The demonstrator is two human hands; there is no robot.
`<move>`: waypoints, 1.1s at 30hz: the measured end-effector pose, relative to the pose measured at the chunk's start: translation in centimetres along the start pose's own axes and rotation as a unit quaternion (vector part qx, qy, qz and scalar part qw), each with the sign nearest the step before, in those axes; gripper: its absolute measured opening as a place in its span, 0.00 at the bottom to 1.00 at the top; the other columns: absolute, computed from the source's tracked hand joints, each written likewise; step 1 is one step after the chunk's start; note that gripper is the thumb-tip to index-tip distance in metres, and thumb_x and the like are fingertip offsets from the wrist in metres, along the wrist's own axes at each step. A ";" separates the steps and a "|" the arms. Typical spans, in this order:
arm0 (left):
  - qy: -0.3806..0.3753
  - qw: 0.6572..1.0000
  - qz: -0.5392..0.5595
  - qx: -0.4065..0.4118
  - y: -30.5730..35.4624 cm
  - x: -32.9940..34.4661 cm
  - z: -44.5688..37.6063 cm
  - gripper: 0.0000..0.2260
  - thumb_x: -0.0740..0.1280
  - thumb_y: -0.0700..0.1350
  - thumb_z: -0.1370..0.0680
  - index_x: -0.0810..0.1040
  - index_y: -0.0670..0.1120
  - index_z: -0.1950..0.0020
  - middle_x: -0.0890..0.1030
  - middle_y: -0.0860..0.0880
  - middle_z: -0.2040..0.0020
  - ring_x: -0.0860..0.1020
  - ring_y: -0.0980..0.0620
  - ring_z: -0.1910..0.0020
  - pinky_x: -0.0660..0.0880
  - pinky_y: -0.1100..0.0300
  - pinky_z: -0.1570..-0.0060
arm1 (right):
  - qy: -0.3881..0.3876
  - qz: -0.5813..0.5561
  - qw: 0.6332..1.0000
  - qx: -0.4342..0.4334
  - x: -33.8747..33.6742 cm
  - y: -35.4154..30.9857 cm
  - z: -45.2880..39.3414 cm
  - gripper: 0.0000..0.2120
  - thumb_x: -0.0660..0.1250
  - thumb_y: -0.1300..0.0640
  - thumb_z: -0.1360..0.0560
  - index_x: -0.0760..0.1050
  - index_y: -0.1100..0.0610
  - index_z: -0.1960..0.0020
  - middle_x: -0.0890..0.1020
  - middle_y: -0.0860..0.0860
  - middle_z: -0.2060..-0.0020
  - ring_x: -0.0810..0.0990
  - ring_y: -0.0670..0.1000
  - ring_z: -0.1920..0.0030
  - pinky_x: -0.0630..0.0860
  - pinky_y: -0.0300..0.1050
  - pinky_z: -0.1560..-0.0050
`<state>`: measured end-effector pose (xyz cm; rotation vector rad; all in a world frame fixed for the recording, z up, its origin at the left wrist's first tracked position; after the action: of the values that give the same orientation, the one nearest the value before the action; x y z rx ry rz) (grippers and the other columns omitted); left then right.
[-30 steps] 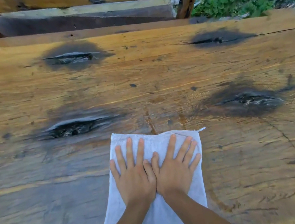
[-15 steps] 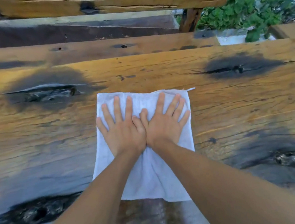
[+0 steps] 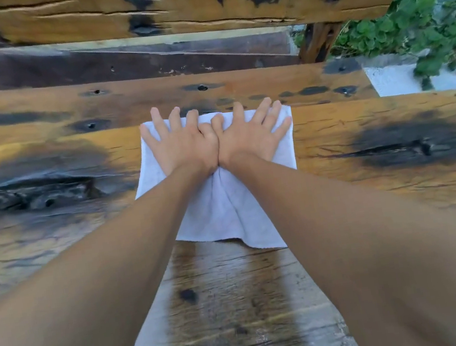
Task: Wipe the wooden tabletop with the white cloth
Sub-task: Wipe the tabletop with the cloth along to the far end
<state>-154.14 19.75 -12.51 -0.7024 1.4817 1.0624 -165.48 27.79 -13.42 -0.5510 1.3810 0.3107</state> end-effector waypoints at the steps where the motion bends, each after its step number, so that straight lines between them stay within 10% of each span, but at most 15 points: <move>1: -0.001 1.000 -0.003 -0.001 0.1 0.0 -0.4 0.24 0.44 0.55 0.19 0.66 0.55 0.25 0.61 0.51 0.20 0.45 0.41 0.19 0.42 0.36 0.24 | -0.004 0.005 1.000 -0.004 0.0 -0.1 -0.4 0.29 0.42 0.37 0.19 0.60 0.43 0.21 0.49 0.61 0.18 0.39 0.62 0.19 0.34 0.68 0.24; 12: -0.012 0.996 0.000 0.086 1.4 1.0 3.1 0.25 0.38 0.62 0.19 0.49 0.67 0.21 0.51 0.58 0.17 0.43 0.45 0.18 0.39 0.39 0.23 | -0.023 0.064 0.984 -0.167 -0.2 0.5 3.4 0.33 0.50 0.46 0.17 0.36 0.44 0.18 0.38 0.58 0.18 0.35 0.57 0.19 0.36 0.62 0.21; 33: -0.029 0.997 0.033 0.066 0.7 2.9 41.6 0.27 0.43 0.58 0.17 0.48 0.55 0.18 0.47 0.55 0.17 0.40 0.46 0.18 0.41 0.40 0.22 | -0.071 0.047 0.980 -0.181 0.2 20.4 35.2 0.30 0.43 0.44 0.15 0.34 0.48 0.18 0.36 0.50 0.18 0.34 0.51 0.19 0.37 0.57 0.20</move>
<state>-137.23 57.82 -13.78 -0.5287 1.5189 1.0166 -146.49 63.83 -14.18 -0.7483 1.2194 0.6750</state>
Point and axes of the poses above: each hand's wrist, its own z-axis away from the middle knuckle, its own x-axis out of the palm, y = z × x, the point moved 9 cm from there along -z, towards the middle knuckle
